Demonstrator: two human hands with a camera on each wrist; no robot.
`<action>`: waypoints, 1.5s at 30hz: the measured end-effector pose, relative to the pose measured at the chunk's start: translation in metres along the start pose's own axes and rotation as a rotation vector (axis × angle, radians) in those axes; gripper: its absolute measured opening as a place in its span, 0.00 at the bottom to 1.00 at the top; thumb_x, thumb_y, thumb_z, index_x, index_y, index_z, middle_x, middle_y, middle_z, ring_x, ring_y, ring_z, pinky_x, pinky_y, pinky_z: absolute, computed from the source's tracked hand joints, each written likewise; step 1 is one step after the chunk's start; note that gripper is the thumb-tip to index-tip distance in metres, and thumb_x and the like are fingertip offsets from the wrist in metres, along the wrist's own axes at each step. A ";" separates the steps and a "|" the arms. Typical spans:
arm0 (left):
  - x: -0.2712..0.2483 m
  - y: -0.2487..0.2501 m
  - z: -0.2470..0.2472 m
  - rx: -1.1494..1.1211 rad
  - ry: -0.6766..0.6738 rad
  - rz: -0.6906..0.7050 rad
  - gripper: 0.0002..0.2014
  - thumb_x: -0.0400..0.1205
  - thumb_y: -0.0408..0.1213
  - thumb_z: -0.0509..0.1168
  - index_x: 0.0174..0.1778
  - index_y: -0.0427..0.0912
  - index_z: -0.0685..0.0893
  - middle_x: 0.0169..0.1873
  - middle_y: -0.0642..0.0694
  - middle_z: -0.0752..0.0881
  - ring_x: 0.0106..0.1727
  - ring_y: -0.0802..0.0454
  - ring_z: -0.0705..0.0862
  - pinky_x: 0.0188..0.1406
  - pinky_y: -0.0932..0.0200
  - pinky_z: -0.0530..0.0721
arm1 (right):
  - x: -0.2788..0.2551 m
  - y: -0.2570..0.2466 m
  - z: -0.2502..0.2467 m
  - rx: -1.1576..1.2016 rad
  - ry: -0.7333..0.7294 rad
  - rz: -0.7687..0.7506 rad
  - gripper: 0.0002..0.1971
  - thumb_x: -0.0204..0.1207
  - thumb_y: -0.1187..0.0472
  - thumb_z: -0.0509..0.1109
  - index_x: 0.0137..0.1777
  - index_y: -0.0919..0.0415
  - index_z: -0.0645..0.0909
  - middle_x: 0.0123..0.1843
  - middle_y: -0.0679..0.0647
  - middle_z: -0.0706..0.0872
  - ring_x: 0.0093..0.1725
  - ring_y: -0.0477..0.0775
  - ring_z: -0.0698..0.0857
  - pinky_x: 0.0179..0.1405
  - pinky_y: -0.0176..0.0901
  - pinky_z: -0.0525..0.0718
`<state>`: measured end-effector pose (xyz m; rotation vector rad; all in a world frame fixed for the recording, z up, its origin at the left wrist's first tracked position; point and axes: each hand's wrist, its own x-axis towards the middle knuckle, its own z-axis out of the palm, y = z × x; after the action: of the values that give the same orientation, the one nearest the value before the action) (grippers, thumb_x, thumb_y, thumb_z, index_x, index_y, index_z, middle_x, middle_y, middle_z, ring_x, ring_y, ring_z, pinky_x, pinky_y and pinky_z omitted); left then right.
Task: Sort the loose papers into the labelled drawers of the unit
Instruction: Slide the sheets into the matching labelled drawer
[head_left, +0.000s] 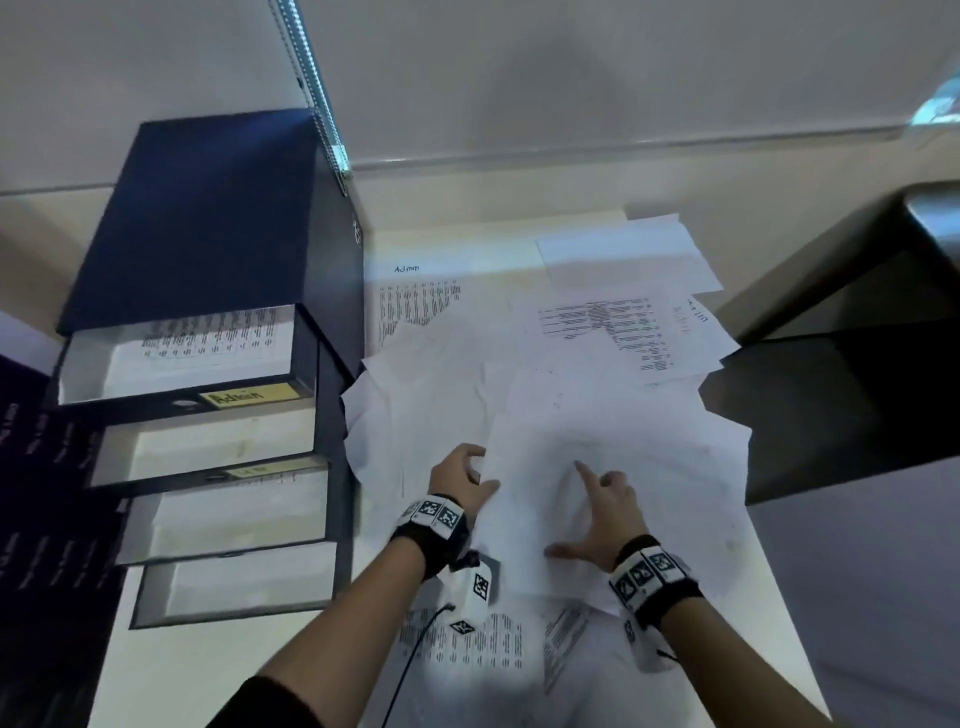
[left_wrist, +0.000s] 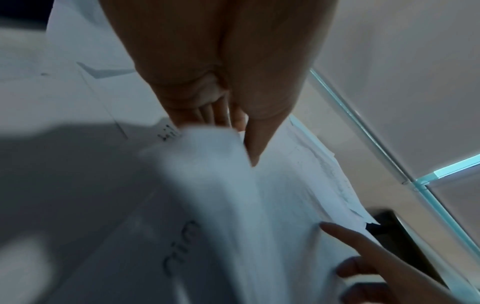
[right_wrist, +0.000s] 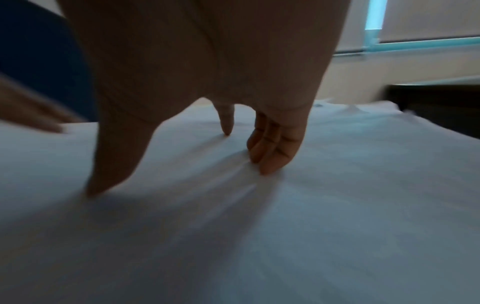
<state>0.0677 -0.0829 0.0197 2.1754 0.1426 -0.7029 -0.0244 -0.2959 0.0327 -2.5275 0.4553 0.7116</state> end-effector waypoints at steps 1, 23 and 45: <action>-0.001 0.002 -0.002 -0.043 0.013 0.007 0.24 0.75 0.32 0.76 0.67 0.47 0.82 0.34 0.50 0.81 0.34 0.56 0.82 0.33 0.74 0.79 | -0.008 -0.008 0.006 -0.038 -0.035 -0.107 0.72 0.43 0.24 0.80 0.85 0.41 0.44 0.83 0.59 0.54 0.81 0.63 0.60 0.79 0.59 0.67; -0.061 0.033 -0.078 -0.543 -0.024 0.202 0.25 0.77 0.62 0.72 0.43 0.39 0.87 0.31 0.52 0.86 0.36 0.55 0.82 0.44 0.57 0.83 | -0.037 -0.080 -0.156 0.909 0.330 -0.083 0.22 0.75 0.45 0.75 0.62 0.57 0.78 0.56 0.49 0.85 0.55 0.53 0.83 0.55 0.45 0.78; -0.038 -0.059 -0.024 -0.441 0.306 -0.142 0.21 0.88 0.37 0.62 0.63 0.16 0.76 0.54 0.23 0.85 0.61 0.31 0.84 0.67 0.44 0.78 | 0.004 -0.015 0.017 0.568 0.034 0.190 0.16 0.64 0.52 0.86 0.31 0.60 0.83 0.31 0.55 0.88 0.31 0.54 0.87 0.34 0.45 0.90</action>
<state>0.0272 -0.0214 0.0118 1.8412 0.5631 -0.3652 -0.0219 -0.2750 0.0229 -1.9801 0.7929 0.5128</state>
